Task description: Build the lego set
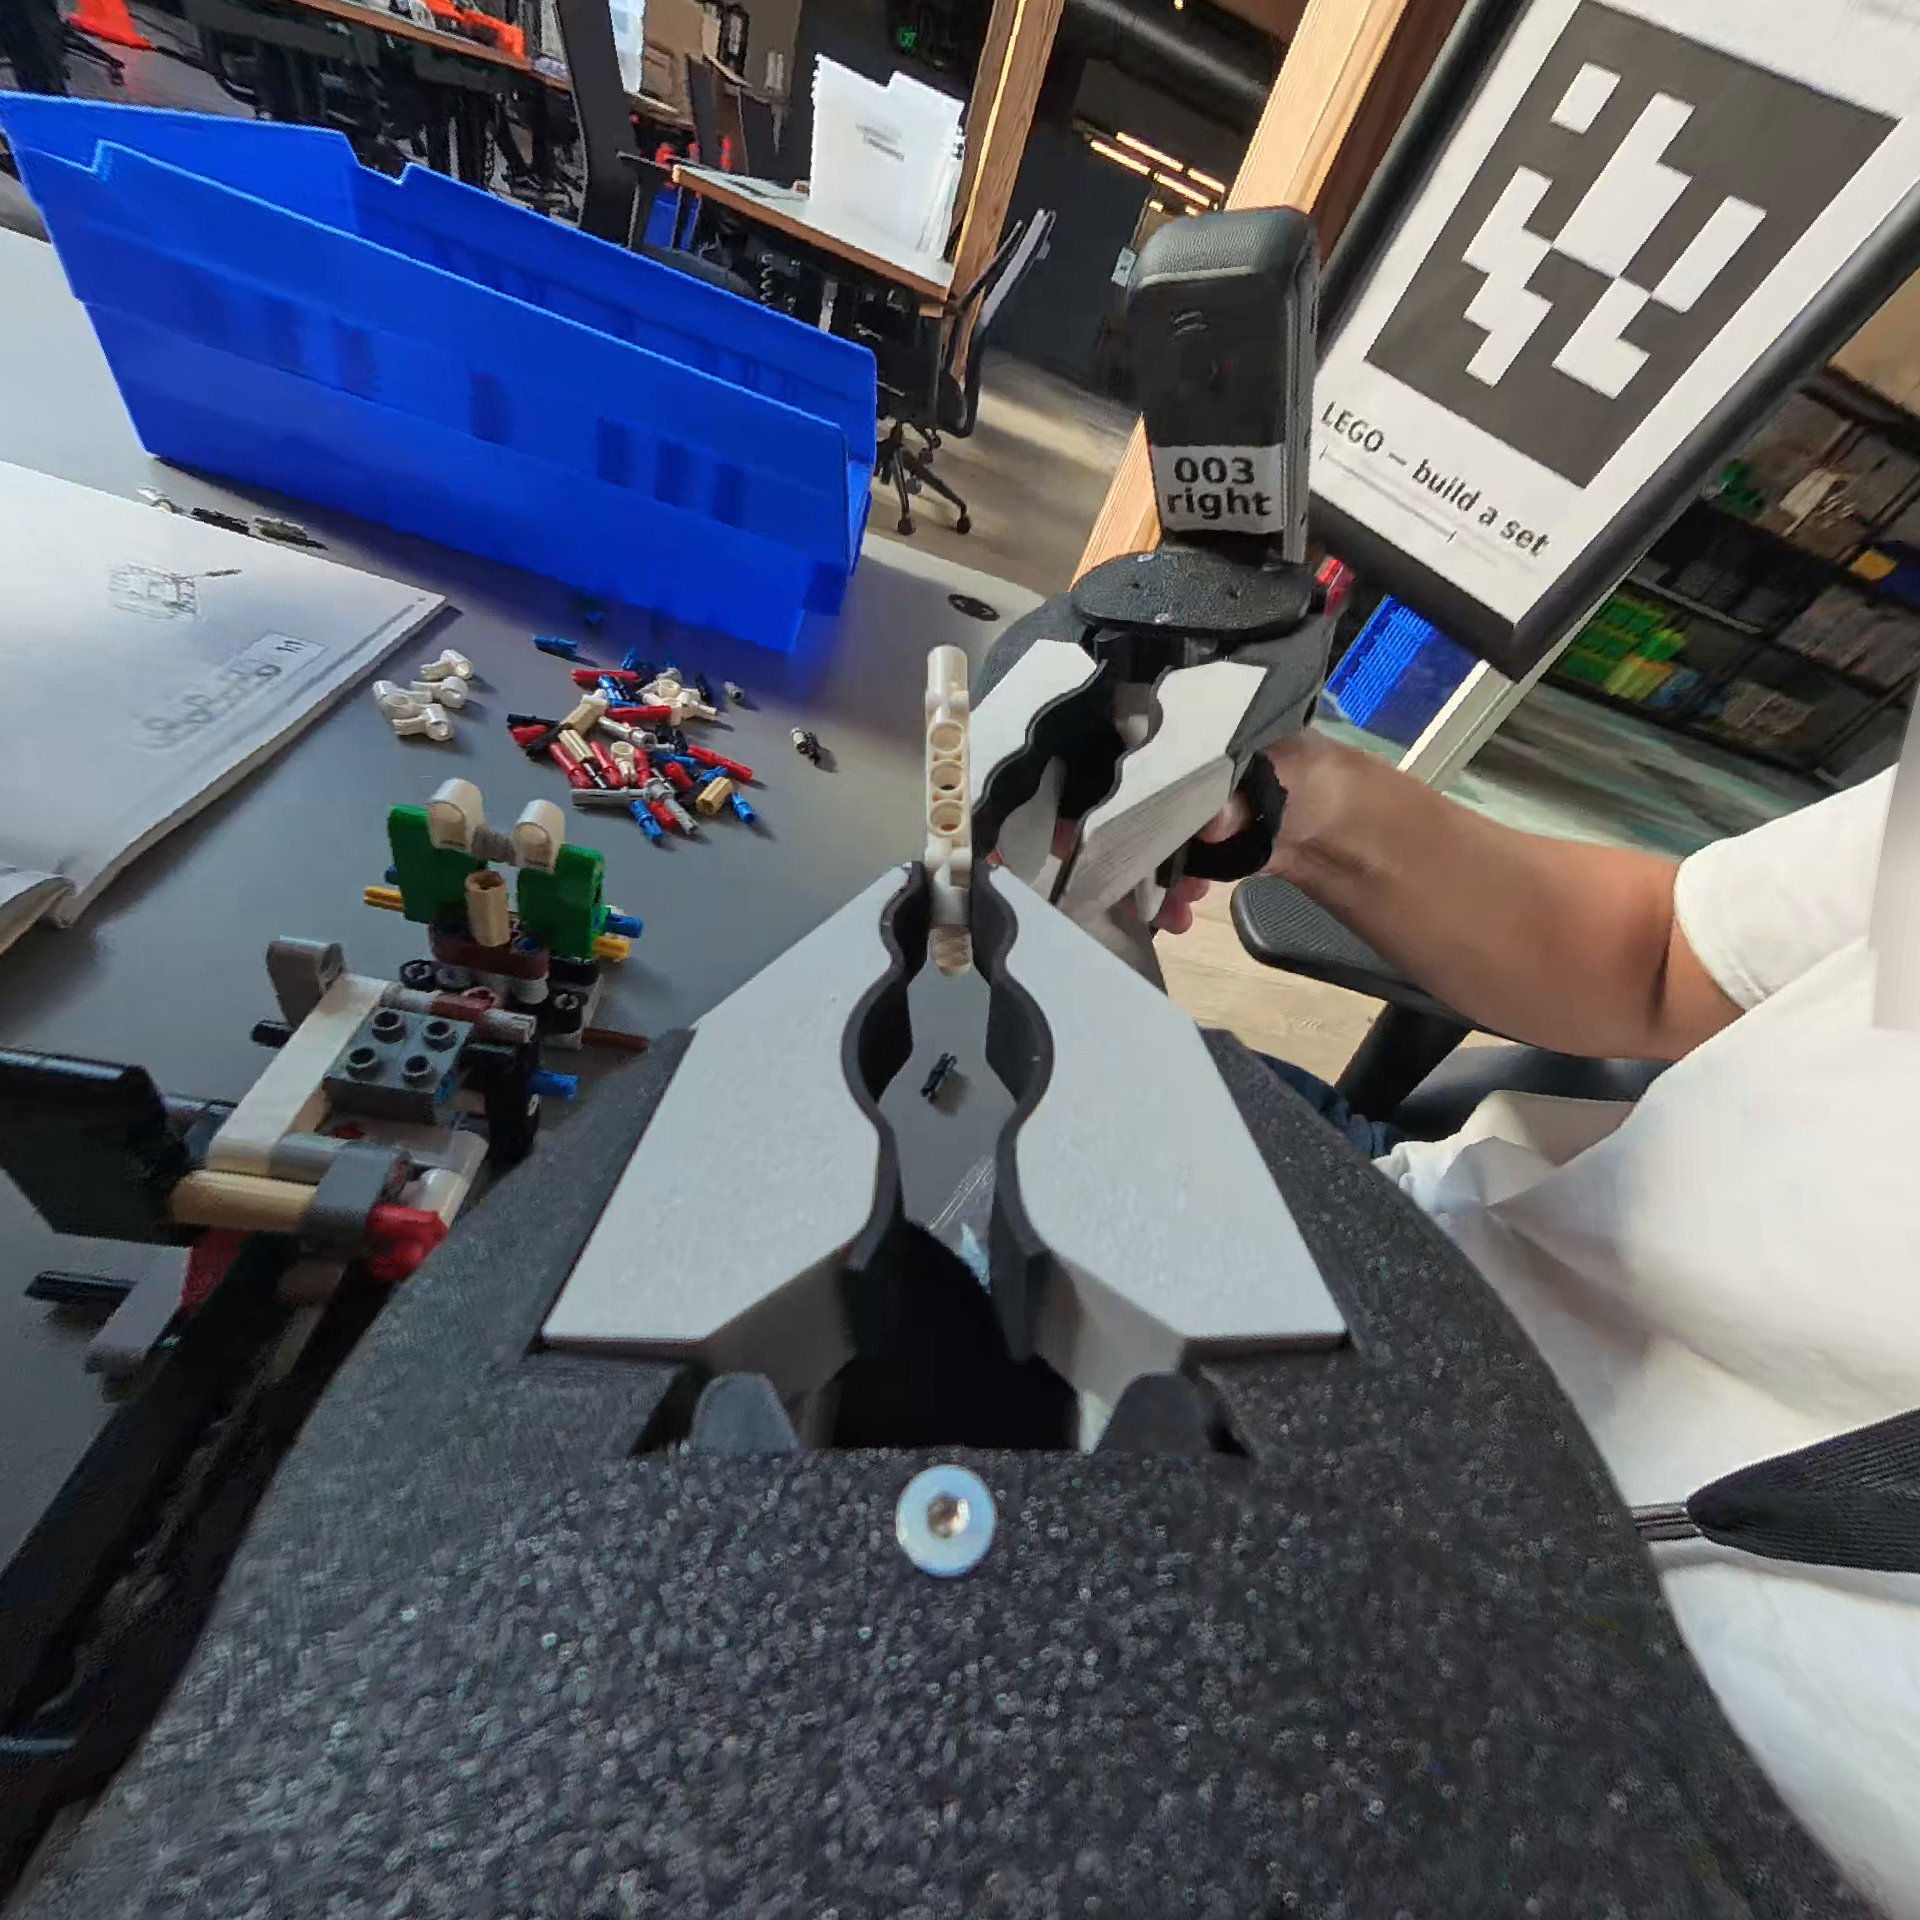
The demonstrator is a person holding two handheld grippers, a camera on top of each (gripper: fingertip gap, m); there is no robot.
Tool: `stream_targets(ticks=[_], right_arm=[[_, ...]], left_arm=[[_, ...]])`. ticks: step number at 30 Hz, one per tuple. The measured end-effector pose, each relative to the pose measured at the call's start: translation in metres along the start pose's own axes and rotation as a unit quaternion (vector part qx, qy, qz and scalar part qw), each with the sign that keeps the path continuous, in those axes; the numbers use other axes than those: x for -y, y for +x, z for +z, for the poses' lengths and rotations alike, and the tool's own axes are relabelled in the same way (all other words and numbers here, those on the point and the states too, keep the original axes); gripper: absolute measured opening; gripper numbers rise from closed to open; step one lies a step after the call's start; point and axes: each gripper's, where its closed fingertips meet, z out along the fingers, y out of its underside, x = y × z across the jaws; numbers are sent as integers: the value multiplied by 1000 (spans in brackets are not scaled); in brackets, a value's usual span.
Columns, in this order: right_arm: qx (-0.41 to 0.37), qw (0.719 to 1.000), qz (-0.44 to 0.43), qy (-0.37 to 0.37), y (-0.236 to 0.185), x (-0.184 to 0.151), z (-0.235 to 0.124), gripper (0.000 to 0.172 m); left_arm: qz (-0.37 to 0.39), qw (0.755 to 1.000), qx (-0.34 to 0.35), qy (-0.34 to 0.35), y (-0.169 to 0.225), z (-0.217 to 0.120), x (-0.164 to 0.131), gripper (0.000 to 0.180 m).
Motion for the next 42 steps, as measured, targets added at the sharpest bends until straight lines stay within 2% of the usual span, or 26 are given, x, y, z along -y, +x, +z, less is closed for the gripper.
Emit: stream_targets(ticks=[1, 2, 4, 6, 7, 9, 12, 16, 19, 21, 24, 28, 30, 33, 36, 38, 42], right_arm=[[42, 997, 21, 55, -9, 17, -6, 29], [77, 991, 43, 97, -16, 30, -11, 29], [101, 984, 64, 131, -18, 40, -14, 26], [78, 988, 55, 119, -11, 35, -8, 22], [75, 989, 49, 119, -10, 34, -7, 15], [87, 986, 46, 133, -12, 41, -10, 12], [120, 986, 42, 105, -20, 45, -12, 6], [143, 989, 15, 17, -25, 44, -9, 6], [163, 984, -8, -73, -28, 36, -7, 6], [171, 972, -34, -154, -32, 24, -6, 6], [154, 952, -91, -250, -33, 12, 0, 6], [129, 929, -144, -316, -31, 9, 6, 6], [103, 937, -157, -293, -22, 18, 11, 6], [93, 971, -127, -178, -17, 44, 15, 12], [82, 991, -77, -78, -7, 54, 2, 17], [57, 995, -60, -50, 2, 44, -8, 15], [2, 994, -67, -83, -1, -5, -17, 18]], left_arm=[[-16, 1000, -7, 15, 0, -2, 4, 5], [-30, 999, -18, 28, 2, -3, 7, 5], [-56, 997, -39, 39, 5, -4, 10, 5], [-71, 995, -60, 45, 11, -4, 12, 5], [-73, 994, -69, 43, 14, -3, 11, 5], [-72, 994, -77, 38, 17, 0, 9, 5], [-88, 990, -111, 22, 23, 0, 6, 5], [-55, 991, -120, -16, 27, 2, -3, 5], [-27, 992, -115, -40, 29, 3, -7, 21], [-10, 992, -113, -45, 31, 3, -7, 25], [12, 991, -109, -74, 33, 5, -16, 16], [37, 991, -87, -99, 30, 10, -28, 7], [11, 994, -64, -83, 19, 8, -21, 6], [-52, 996, -63, -22, 8, -1, 0, 5], [-88, 994, -57, 28, -2, -10, 16, 6], [-107, 991, -56, 49, -7, -14, 22, 6], [-123, 991, -35, 36, -16, -13, 15, 6]])
